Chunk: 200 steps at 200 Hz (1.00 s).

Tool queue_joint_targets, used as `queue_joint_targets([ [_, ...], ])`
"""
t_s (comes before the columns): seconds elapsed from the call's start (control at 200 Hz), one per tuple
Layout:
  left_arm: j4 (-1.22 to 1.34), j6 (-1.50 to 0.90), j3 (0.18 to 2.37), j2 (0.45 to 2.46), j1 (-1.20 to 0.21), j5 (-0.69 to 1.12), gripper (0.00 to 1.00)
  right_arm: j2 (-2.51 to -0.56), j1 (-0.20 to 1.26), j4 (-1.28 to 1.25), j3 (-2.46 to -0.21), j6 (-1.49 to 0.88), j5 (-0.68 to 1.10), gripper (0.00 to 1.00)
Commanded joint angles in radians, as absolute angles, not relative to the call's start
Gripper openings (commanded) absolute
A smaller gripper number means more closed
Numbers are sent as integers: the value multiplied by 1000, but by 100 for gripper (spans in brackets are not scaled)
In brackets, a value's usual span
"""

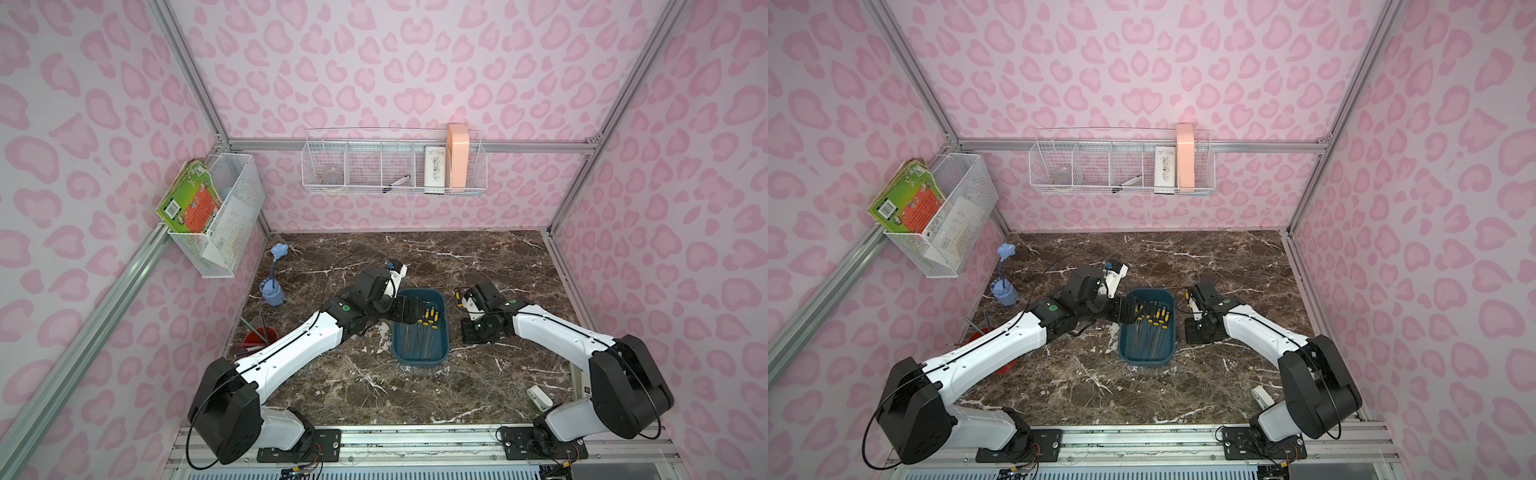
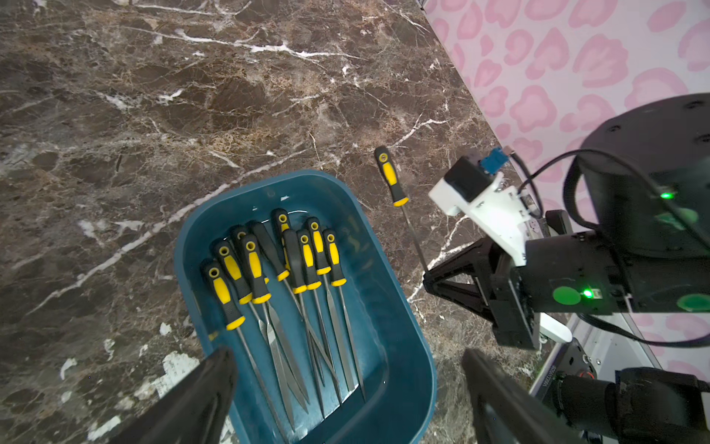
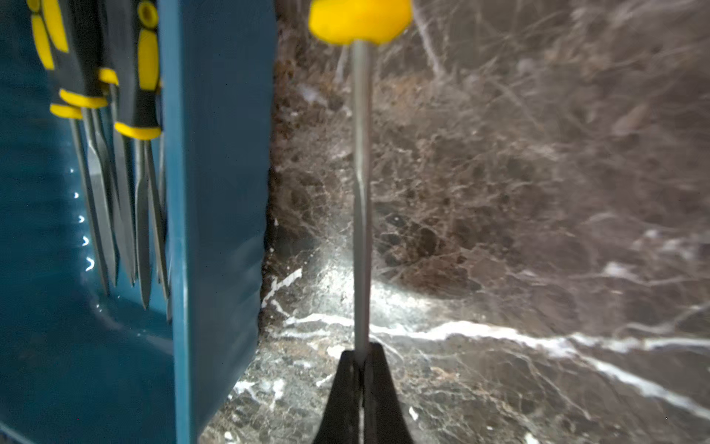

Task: Take the file tool out of the storage box
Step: Place the file tool at the center of the board.

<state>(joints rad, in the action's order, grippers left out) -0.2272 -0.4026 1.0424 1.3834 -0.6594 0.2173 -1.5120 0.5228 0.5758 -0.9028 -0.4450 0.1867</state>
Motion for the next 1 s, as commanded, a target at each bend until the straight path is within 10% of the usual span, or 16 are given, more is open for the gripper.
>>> queue_joint_targets([
  [0.0, -273, -370, 1048, 1380, -658, 226, 96, -1578, 521, 659, -938, -416, 266, 0],
  [0.995, -300, -362, 1029, 1331, -660, 311, 94, -1692, 537, 663, -954, -540, 334, 0],
])
